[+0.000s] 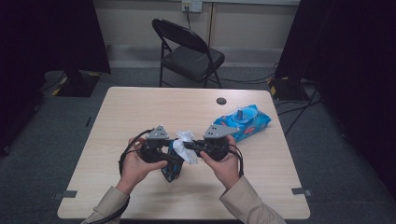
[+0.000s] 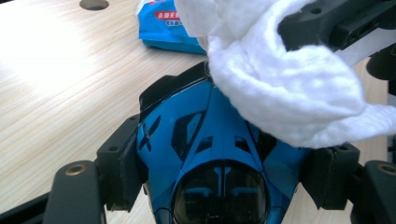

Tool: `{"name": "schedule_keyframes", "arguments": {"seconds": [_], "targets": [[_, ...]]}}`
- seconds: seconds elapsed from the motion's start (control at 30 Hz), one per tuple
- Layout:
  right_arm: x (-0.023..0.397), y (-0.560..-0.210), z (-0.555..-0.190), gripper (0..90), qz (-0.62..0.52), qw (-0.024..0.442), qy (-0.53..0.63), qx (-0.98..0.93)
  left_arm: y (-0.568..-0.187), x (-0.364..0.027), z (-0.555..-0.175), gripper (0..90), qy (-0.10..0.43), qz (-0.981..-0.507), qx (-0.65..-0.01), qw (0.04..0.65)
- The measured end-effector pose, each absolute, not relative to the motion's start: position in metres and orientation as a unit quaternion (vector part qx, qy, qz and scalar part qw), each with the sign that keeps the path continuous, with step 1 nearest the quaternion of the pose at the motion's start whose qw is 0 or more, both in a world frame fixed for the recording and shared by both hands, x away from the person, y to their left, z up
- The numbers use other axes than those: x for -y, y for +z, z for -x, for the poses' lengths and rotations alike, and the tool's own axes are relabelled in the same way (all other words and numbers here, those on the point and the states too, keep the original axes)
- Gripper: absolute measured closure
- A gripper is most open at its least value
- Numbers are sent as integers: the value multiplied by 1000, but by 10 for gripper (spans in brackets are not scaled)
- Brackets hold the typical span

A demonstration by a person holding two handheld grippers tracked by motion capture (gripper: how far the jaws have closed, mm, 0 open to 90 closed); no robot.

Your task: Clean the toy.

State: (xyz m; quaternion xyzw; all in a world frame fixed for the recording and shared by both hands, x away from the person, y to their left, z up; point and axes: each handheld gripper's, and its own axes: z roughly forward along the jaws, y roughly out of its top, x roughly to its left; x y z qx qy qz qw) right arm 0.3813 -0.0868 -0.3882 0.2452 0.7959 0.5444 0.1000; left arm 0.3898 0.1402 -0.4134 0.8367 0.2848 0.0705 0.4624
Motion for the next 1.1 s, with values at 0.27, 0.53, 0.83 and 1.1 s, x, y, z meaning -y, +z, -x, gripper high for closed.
{"name": "schedule_keyframes", "arguments": {"seconds": [0.27, 0.53, 0.83, 1.1], "targets": [[81, -392, -383, 870, -249, 111, 537, -798, -417, -139, -390, 260, 63, -839, -288, 458], [80, -391, -391, 871, -265, 111, 539, -792, -417, -133, -388, 260, 55, -840, -281, 460], [73, -393, -401, 871, -272, 104, 533, -795, -416, -132, -386, 260, 53, -842, -275, 461], [68, -397, -412, 870, -284, 80, 528, -796, -416, -130, -385, 260, 51, -845, -270, 460]]}}
